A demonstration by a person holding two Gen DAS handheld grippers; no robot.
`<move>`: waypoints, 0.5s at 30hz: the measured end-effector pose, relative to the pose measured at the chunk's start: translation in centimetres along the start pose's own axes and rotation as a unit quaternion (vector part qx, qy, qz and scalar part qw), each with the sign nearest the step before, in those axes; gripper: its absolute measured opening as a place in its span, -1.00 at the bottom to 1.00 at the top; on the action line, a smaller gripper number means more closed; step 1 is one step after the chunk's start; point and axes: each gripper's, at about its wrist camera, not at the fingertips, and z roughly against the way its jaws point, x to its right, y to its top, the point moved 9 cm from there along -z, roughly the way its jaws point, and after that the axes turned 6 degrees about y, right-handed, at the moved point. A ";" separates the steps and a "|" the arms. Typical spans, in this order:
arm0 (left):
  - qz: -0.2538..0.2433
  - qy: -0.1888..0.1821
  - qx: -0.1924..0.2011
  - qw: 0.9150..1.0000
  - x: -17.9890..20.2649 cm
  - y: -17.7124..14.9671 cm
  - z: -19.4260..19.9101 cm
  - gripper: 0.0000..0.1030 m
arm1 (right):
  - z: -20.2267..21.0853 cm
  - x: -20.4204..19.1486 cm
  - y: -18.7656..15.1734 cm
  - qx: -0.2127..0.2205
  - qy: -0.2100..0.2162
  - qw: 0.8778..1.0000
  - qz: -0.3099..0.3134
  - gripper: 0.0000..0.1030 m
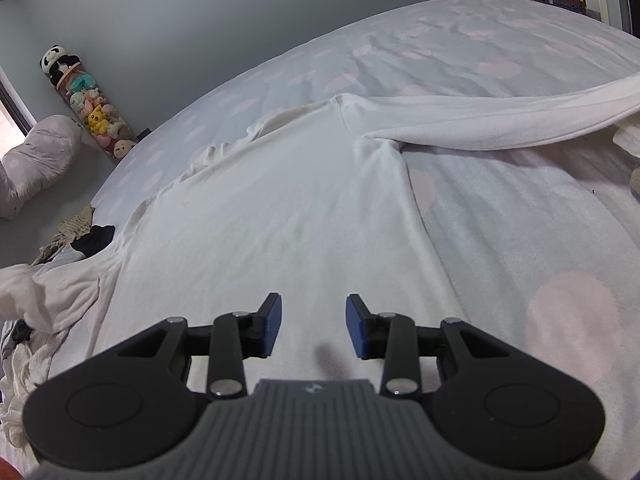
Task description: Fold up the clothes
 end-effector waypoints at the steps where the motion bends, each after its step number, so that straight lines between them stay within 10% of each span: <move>1: 0.008 0.010 -0.006 1.000 -1.1 -0.4 -0.5 -0.95 | 0.0 0.0 0.0 -0.001 -0.001 1.000 0.000 -0.24; 15: 0.074 0.068 -0.066 0.993 -9.8 -6.5 -6.5 -0.94 | -1.1 0.2 -0.6 -0.026 -0.021 0.999 0.012 -0.24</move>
